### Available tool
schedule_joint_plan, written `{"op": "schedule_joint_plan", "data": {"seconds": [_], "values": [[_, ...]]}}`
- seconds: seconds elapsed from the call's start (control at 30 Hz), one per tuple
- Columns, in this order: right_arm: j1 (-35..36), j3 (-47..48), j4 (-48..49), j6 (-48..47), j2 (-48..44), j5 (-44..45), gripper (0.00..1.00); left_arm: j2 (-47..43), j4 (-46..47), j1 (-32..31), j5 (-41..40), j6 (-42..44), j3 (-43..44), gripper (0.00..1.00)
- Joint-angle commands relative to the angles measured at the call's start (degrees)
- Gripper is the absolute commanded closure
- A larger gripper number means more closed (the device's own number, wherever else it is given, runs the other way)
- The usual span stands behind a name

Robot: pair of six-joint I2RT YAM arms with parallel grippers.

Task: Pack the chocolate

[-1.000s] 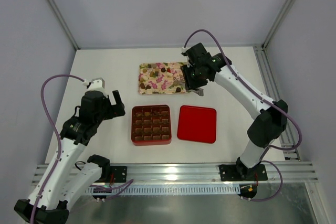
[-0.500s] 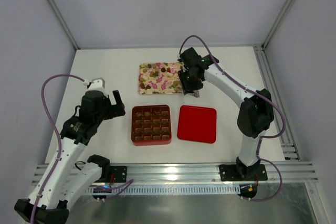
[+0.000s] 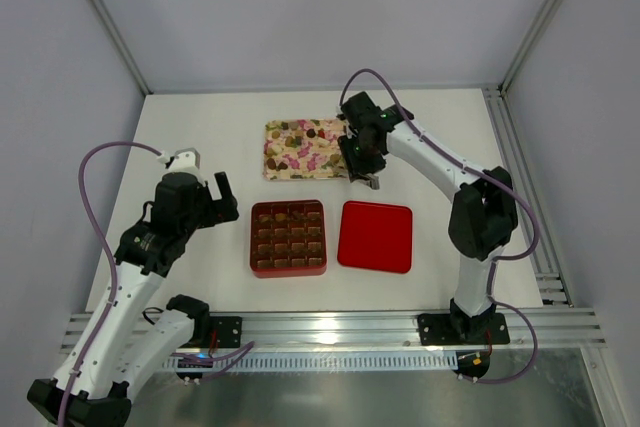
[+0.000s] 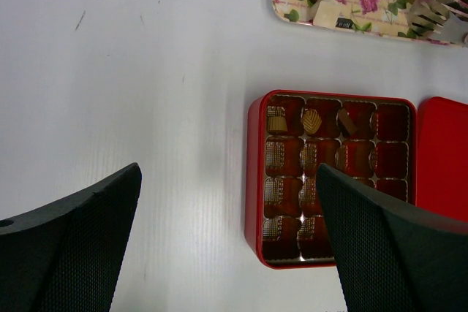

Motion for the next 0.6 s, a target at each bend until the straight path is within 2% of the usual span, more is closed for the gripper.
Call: {"op": "schedule_joint_plan", "data": {"seconds": [0.0,0.27,0.57], "values": [[-0.3,2.0,0.9,-0.9,0.3,0.3,0.55,-0.1,1.7,0.2,-0.7,0.1,0.5,0.0],[-0.5,2.7,0.7,-1.3,0.5,0.2,0.6,-0.1,1.8,0.2,-0.7,0.1,0.5,0.0],[-2.1,7.9,-0.4,-1.3,2.4,0.3,0.6,-0.1,1.8,0.2,-0.8,0.1,0.5,0.0]]}}
